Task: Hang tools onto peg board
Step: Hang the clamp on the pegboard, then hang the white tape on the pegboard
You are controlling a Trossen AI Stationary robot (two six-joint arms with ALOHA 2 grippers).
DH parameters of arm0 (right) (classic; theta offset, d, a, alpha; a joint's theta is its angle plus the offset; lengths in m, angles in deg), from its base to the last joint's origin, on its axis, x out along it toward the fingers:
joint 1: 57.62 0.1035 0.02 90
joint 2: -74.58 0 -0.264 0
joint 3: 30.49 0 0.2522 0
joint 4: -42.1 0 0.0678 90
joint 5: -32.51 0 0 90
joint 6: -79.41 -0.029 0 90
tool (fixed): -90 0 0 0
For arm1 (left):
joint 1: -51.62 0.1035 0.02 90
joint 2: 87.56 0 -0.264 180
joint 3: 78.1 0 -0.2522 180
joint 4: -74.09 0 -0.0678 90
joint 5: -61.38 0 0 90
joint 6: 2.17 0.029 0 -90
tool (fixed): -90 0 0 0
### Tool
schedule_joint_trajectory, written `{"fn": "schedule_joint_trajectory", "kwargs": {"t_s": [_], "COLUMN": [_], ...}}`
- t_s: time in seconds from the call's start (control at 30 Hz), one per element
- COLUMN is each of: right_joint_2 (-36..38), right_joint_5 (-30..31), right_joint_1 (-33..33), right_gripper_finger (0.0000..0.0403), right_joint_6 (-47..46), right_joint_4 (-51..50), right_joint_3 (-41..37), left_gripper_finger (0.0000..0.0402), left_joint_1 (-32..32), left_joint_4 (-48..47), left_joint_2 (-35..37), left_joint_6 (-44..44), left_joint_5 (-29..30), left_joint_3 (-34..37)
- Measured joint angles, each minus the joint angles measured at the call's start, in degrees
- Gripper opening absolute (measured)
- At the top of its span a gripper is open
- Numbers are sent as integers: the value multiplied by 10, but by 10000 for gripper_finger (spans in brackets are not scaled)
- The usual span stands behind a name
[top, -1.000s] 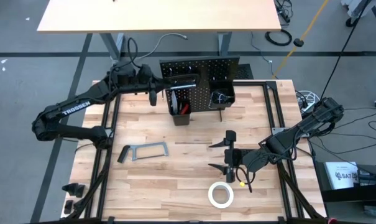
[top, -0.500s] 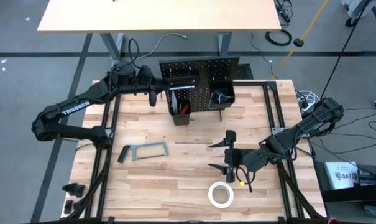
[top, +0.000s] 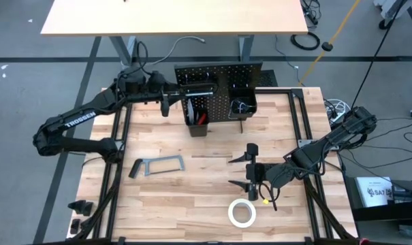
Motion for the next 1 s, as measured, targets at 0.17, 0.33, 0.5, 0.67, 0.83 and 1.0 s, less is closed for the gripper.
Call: {"fn": "schedule_joint_trajectory", "kwargs": {"t_s": [0.17, 0.33, 0.5, 0.67, 0.83, 1.0], "right_joint_2": [0, 0, 0, 0, 0, 0], "right_joint_5": [0, -1, -1, -1, -1, -1], "right_joint_1": [0, 0, 0, 0, 0, 0], "right_gripper_finger": [302, 302, 302, 302, 302, 302], "right_joint_6": [0, 0, -3, -4, -4, -4], "right_joint_4": [-1, -1, -1, -1, -1, -3], "right_joint_3": [0, 0, 0, 0, 0, 0], "left_gripper_finger": [223, 224, 224, 224, 224, 224], "left_joint_1": [1, 0, 0, -10, -51, -132], "left_joint_4": [-17, -75, -137, -194, -255, -266], "left_joint_2": [24, 51, 83, 115, 134, 132], "left_joint_6": [0, 0, 0, -4, -20, -64], "left_joint_5": [1, 6, 12, 12, 11, 11], "left_joint_3": [0, 0, 0, 0, 0, 24]}}
